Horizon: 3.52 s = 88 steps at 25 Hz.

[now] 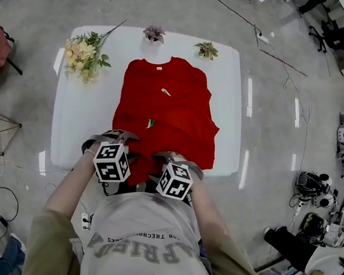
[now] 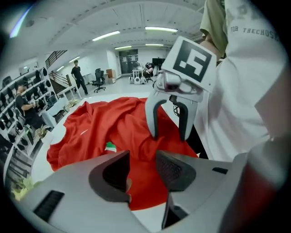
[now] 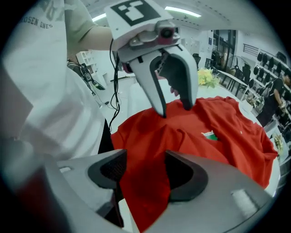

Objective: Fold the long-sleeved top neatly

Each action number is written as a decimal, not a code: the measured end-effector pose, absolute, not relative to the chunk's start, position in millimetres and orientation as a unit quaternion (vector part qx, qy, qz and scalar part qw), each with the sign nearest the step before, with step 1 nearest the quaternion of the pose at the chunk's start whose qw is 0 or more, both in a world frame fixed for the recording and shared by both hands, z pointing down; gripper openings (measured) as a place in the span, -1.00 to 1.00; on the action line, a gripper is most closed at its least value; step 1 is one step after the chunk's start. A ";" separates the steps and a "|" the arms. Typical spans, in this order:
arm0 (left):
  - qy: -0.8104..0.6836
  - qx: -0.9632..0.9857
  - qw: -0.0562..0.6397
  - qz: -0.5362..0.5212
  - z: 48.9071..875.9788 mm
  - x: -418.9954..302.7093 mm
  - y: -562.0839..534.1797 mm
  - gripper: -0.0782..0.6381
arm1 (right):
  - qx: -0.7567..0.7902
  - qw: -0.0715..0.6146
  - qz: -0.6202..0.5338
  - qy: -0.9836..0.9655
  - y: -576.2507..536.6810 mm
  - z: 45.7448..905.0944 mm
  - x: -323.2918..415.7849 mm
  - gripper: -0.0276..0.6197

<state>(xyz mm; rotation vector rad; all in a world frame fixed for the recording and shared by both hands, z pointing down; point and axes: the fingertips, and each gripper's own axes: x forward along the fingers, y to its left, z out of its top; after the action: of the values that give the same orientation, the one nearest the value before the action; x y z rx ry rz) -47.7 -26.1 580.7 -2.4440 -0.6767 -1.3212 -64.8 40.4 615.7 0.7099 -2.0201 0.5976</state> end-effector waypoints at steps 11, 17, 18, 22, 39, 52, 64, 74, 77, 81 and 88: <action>-0.339 -0.756 0.144 -0.541 628.7 -77.9 10.7 -0.27 | 0.386 0.375 0.268 -0.799 34.1 591.3 -41.9 -0.08; -0.279 -0.825 0.059 -0.487 600.3 -68.7 -6.1 -0.23 | 0.517 0.292 0.284 -0.753 44.0 553.4 28.1 -0.08; -0.246 -0.845 0.039 -0.473 593.3 -60.5 -19.5 -0.23 | 0.537 0.283 0.283 -0.743 44.7 549.0 46.0 -0.08; -0.130 -0.886 0.017 -0.445 572.0 -23.6 -70.4 -0.23 | 0.601 0.277 0.278 -0.696 38.2 541.4 128.0 -0.08; 0.018 -0.891 -0.037 -0.451 574.7 121.7 -75.7 -0.21 | 0.544 0.287 0.374 -0.694 -96.0 624.5 293.5 -0.43; 0.061 -0.881 0.075 -0.463 568.1 190.6 -184.3 -0.22 | 0.595 0.086 0.474 -0.644 -78.2 612.9 319.3 -0.86; -0.147 -0.809 0.325 -0.468 626.4 294.4 -196.1 -0.56 | 0.619 0.168 0.449 -0.623 -78.1 607.9 312.9 -0.86; -0.074 -0.876 0.191 -0.438 636.6 290.4 -237.3 -0.68 | 0.665 0.151 0.478 -0.553 -77.2 618.1 326.0 -0.86; -0.059 -0.881 0.189 -0.429 635.7 296.0 -239.8 -0.68 | 0.674 0.180 0.480 -0.532 -79.1 629.2 329.9 -0.86; -0.006 -0.899 0.146 -0.412 616.7 286.6 -251.9 -0.38 | 0.674 0.202 0.475 -0.528 -81.7 634.7 330.8 -0.86; 0.093 -0.919 0.024 -0.382 549.8 173.3 -260.3 -0.31 | 0.643 0.174 0.424 -0.614 -76.9 597.0 322.8 -0.19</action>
<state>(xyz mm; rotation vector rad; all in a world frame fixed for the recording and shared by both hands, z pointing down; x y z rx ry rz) 173.3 -260.3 549.8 -2.8440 0.2873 -1.1807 322.8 -76.9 597.0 1.8219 -1.7390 1.2022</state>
